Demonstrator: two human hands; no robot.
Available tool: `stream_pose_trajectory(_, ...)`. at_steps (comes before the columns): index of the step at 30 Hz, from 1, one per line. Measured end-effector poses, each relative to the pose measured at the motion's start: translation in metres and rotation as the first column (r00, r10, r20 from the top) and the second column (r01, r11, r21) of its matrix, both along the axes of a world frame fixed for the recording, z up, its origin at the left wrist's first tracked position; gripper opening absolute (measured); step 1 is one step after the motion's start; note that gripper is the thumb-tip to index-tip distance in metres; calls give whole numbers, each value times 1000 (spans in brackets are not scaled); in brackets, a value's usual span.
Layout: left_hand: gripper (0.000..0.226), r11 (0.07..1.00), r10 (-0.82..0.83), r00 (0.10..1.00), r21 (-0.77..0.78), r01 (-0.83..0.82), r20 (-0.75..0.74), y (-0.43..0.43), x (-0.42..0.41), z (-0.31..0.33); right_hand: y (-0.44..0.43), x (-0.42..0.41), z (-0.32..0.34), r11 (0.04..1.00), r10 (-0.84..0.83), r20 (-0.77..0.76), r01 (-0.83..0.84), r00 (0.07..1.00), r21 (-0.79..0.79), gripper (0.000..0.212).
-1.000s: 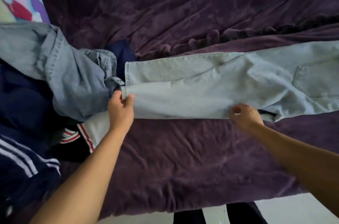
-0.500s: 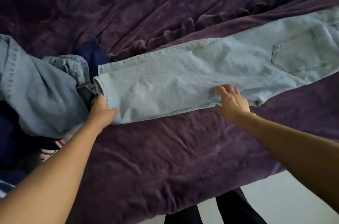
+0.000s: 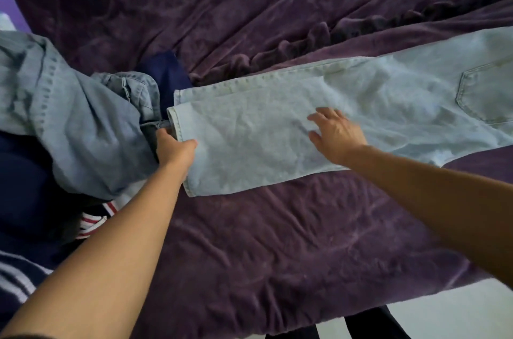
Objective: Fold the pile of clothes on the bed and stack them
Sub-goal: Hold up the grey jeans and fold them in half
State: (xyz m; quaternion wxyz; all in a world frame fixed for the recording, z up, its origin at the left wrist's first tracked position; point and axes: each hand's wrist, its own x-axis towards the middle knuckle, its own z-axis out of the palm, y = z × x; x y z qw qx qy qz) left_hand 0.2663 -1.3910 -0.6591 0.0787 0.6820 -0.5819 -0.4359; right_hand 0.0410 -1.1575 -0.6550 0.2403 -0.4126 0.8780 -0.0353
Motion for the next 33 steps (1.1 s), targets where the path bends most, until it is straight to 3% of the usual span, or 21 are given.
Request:
stream_pose_trajectory(4,45,994,95,995,-45,-96,-14,-2,-7,-10,-64,-46,-11,993,-69,-21,66,997,-100,44)
stream_pose_trajectory(6,42,991,128,990,-27,-130,-57,-4,-7,-11,-88,-66,-16,997,-82,23,82,996,-8,45)
stream_pose_trajectory(8,37,990,131,987,-31,-134,-88,-5,-7,-9,-99,-77,-19,991,-87,12,86,996,105,34)
stream_pose_trajectory(11,30,990,99,990,-89,-108,-99,-9,-11,-4,-102,-85,-14,990,-135,-111,139,985,29,28)
stream_pose_trajectory(15,31,972,-45,994,-225,67,100,-11,-23,-6,-103,-91,-9,964,-237,-159,211,958,-162,33)
stream_pose_trajectory(20,52,988,-82,965,-104,111,250,4,-16,-28,-66,-46,-21,967,-100,-259,32,961,-254,53)
stream_pose_trajectory(25,55,1000,-4,998,12,3,61,3,-8,-47,-18,-3,-81,992,-40,-144,56,989,110,69)
stream_pose_trajectory(28,27,999,-41,999,-11,41,15,-5,-4,-48,-19,-2,-105,990,-26,-137,45,990,134,70)
stream_pose_trajectory(30,19,990,-106,993,-89,111,56,-5,-9,-34,-18,-5,-104,989,-10,-108,26,994,147,71)
stream_pose_trajectory(33,12,981,-157,988,-114,155,-8,3,-25,3,-16,-15,-85,982,20,-5,-19,1000,185,74)
